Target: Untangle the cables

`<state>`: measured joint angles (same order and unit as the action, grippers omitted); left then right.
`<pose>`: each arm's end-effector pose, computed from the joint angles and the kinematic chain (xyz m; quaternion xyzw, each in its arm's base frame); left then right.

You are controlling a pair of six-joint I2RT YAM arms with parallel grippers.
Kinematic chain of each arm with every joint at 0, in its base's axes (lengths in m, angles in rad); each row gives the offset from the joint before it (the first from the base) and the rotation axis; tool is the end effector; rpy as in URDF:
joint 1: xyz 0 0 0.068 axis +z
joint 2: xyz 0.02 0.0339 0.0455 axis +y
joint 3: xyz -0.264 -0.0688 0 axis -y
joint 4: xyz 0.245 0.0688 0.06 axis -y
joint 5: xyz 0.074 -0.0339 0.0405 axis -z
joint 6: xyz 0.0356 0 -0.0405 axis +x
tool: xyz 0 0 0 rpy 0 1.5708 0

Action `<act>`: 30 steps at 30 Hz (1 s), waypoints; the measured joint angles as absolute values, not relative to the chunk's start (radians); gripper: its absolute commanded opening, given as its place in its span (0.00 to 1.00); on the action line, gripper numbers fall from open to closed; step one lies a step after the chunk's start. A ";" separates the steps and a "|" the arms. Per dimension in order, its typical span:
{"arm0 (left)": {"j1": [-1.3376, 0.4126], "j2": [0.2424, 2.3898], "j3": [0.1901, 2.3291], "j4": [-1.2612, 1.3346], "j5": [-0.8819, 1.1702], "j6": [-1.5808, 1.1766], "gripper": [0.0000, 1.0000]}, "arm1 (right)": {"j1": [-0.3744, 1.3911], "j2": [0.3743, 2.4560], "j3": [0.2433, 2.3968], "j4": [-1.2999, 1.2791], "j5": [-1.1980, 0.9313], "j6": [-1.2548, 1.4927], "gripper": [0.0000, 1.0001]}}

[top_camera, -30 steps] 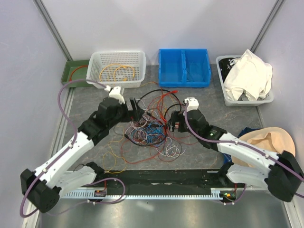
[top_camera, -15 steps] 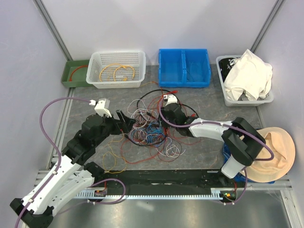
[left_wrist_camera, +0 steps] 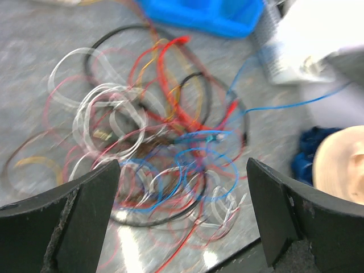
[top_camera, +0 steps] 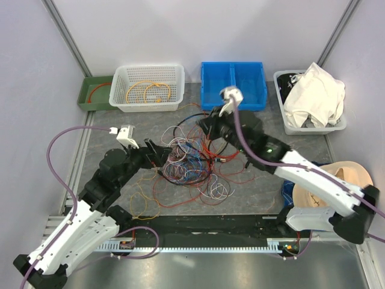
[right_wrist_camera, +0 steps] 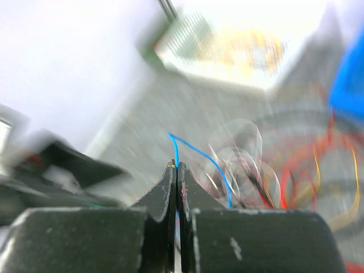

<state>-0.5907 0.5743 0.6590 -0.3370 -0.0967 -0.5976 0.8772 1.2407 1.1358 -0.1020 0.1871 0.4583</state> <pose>0.1210 -0.0770 0.3101 -0.0323 0.7894 -0.3108 0.5283 0.1911 0.2195 0.3749 -0.1031 0.7683 0.3316 0.5377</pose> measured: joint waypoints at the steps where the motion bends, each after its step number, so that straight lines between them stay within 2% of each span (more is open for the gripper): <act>1: -0.591 0.563 0.637 -0.287 -0.084 -0.598 0.99 | 0.880 1.220 1.198 -0.125 0.183 0.455 0.00; 7: -0.591 0.550 0.496 0.055 0.007 -0.600 1.00 | 0.879 1.132 1.441 -0.285 0.172 0.448 0.00; 14: -0.591 0.546 0.371 0.508 0.056 -0.583 1.00 | 0.879 1.129 1.463 -0.446 0.131 0.462 0.00; 20: -0.591 0.629 0.366 0.819 0.205 -0.559 1.00 | 0.879 1.119 1.475 -0.514 0.098 0.482 0.00; 25: -0.612 0.775 0.378 0.936 0.313 -0.559 1.00 | 0.879 1.108 1.510 -0.536 0.054 0.501 0.00; 30: -0.656 0.912 0.448 0.945 0.354 -0.552 1.00 | 0.879 1.102 1.541 -0.540 0.022 0.515 0.00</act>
<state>-0.6563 0.9119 0.4484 0.9447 0.3538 -0.5518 0.8791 1.1015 1.5406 -0.5404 0.0216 0.5148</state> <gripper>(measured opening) 0.993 0.010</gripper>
